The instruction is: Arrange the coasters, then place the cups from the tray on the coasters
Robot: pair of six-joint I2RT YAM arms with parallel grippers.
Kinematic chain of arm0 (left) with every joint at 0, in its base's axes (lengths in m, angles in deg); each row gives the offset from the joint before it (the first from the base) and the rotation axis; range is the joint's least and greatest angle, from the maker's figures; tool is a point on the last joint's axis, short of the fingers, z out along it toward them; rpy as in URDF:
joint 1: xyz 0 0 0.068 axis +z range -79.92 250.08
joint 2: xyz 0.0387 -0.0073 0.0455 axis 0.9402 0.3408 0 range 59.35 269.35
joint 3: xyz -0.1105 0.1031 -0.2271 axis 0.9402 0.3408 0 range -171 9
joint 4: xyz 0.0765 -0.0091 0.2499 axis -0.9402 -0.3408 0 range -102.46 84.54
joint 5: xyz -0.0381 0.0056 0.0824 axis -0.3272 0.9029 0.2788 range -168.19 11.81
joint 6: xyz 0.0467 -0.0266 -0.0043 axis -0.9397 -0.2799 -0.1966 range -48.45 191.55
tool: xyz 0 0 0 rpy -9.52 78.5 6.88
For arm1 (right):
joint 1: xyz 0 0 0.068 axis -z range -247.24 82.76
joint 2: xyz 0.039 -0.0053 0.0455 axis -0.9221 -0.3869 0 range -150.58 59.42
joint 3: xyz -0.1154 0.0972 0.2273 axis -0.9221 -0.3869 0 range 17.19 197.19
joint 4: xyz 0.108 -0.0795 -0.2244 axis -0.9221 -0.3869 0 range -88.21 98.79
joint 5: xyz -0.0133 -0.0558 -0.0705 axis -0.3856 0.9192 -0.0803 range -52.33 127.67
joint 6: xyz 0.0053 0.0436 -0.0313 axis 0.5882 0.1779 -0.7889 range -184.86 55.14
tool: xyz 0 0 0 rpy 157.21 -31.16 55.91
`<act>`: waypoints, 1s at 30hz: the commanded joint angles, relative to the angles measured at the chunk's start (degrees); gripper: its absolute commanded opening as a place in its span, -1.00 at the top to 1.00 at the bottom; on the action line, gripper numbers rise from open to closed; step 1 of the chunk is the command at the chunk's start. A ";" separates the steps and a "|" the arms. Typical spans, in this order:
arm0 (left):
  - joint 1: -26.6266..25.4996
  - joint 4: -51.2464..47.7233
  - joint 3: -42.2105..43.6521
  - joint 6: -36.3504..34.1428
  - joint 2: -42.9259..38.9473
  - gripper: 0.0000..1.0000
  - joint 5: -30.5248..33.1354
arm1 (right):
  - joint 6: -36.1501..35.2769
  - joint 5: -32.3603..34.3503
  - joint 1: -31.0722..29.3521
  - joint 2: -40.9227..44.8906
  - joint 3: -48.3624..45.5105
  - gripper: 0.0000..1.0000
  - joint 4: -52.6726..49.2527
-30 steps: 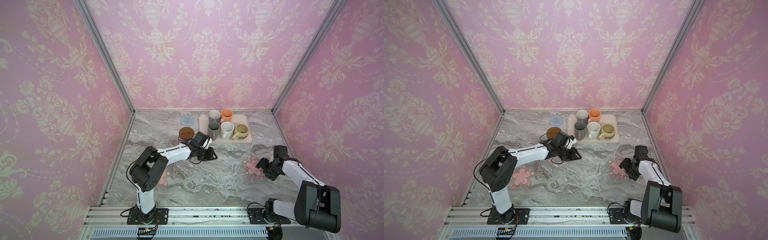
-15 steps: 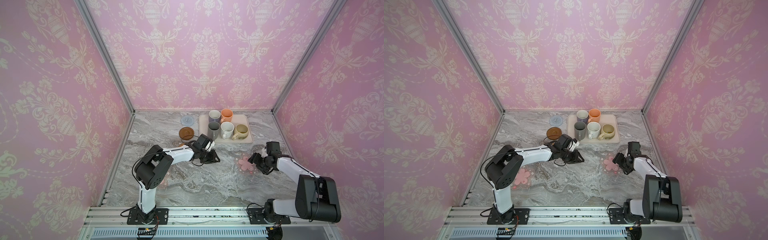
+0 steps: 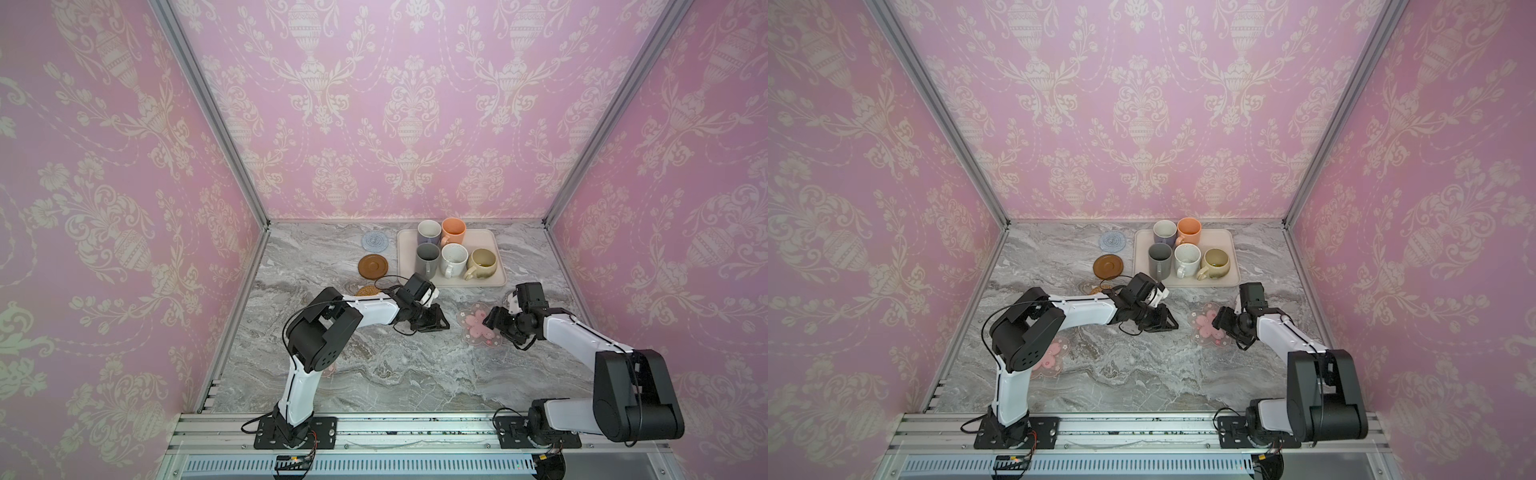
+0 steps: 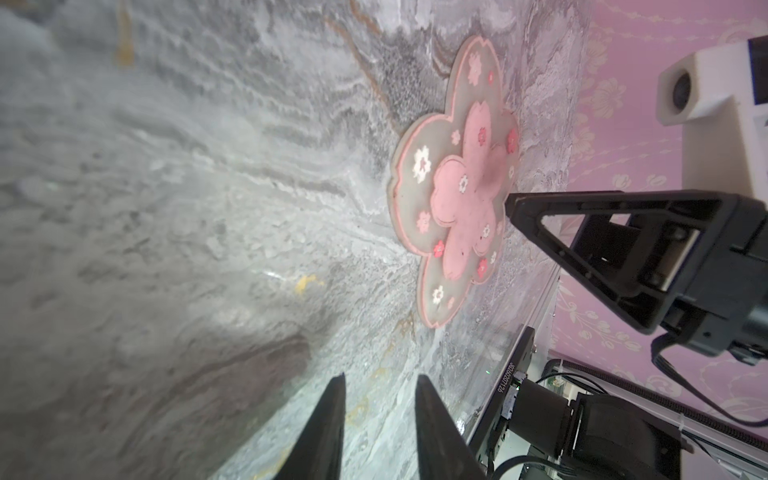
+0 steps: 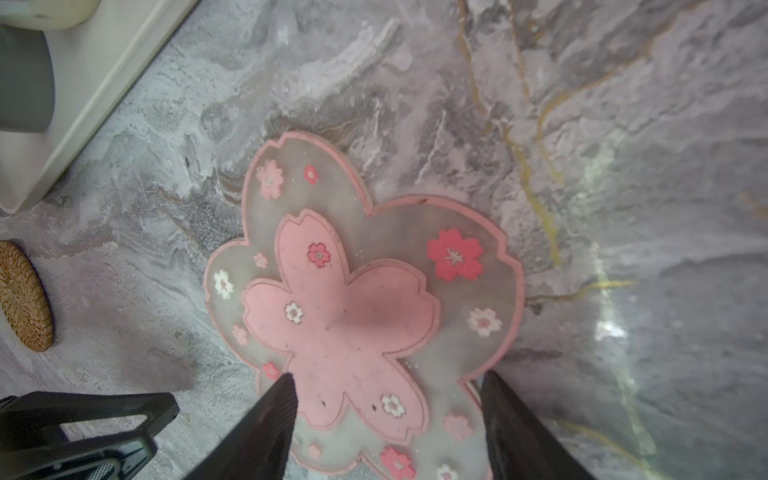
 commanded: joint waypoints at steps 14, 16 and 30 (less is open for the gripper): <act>-1.55 3.06 -5.12 3.63 7.61 0.37 -2.39 | 1.44 0.17 -5.93 -4.42 0.60 -0.43 -5.53; -1.89 3.05 -5.22 3.67 8.01 0.37 -2.73 | 1.57 -0.10 -6.27 -4.53 0.71 -0.42 -5.31; -2.45 -1.28 -1.85 -0.53 6.20 0.38 -2.61 | 3.74 -0.50 -11.00 -4.18 1.06 -0.42 -4.08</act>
